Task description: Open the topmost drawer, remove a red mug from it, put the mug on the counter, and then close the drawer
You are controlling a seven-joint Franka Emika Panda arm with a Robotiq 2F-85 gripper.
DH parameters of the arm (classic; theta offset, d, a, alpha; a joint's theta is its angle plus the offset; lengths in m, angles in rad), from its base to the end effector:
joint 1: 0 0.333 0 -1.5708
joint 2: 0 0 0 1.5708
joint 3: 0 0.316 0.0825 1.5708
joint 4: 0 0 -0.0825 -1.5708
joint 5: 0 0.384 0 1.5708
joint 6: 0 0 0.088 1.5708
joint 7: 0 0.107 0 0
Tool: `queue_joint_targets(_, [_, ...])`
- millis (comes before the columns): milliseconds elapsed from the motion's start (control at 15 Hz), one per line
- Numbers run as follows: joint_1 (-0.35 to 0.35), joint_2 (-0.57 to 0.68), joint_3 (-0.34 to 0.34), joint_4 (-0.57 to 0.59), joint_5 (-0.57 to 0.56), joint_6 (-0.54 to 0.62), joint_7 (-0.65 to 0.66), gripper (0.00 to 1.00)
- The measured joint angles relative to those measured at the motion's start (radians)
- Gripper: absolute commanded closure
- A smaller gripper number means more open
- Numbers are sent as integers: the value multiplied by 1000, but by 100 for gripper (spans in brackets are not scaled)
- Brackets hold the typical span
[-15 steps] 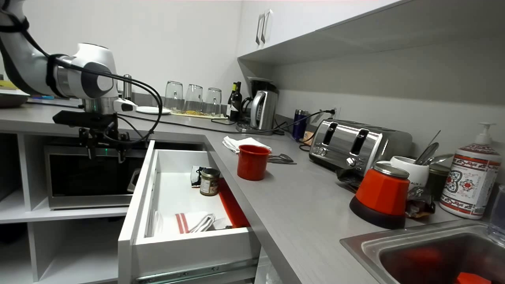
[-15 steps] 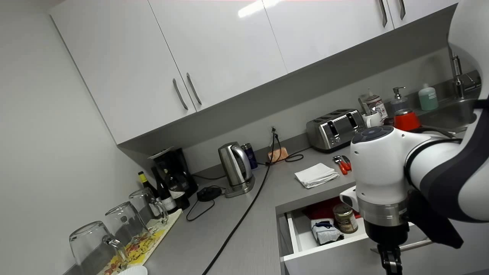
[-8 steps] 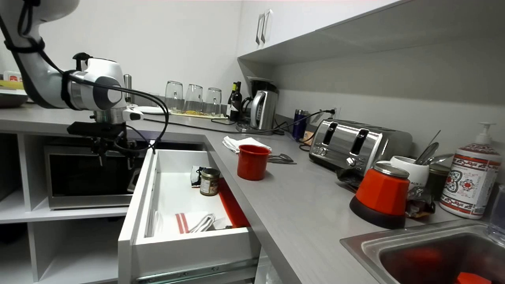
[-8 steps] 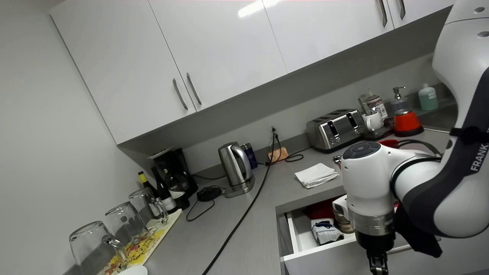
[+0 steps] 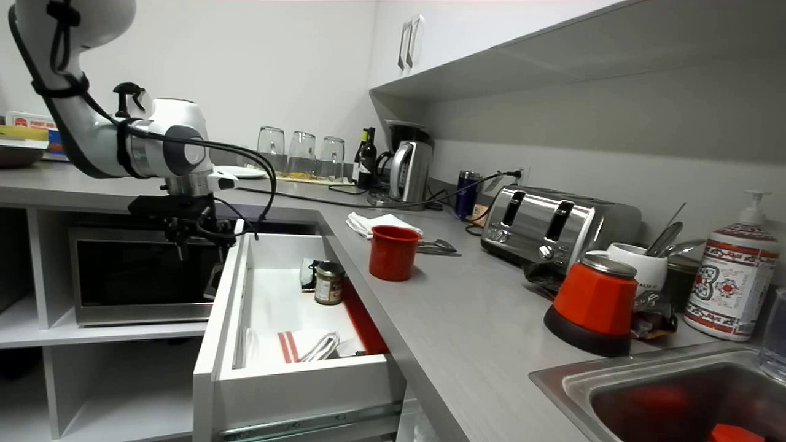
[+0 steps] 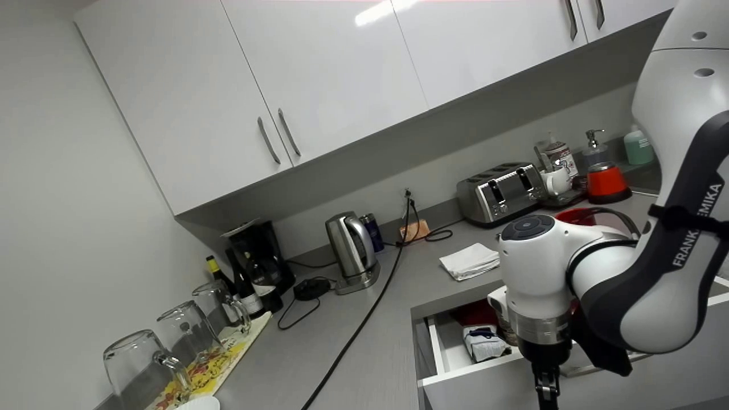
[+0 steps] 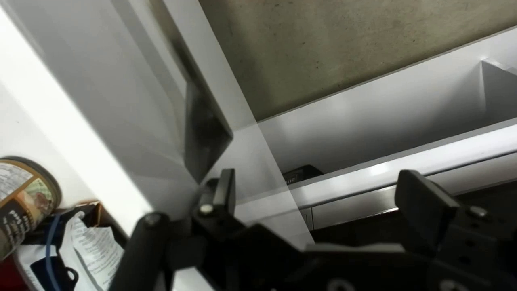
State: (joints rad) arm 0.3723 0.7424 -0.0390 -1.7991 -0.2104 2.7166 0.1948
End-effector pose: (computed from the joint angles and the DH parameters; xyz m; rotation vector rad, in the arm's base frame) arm 0.6244 0.2262 0.1494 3.0047 0.5086 0.3065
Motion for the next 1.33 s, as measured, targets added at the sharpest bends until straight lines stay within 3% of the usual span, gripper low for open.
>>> queue_joint_targets(867, [43,93,-134,126,-22,-11,95,0])
queue_joint_targets(1333, [-8,193,-275,254,-21,-86,209,0])
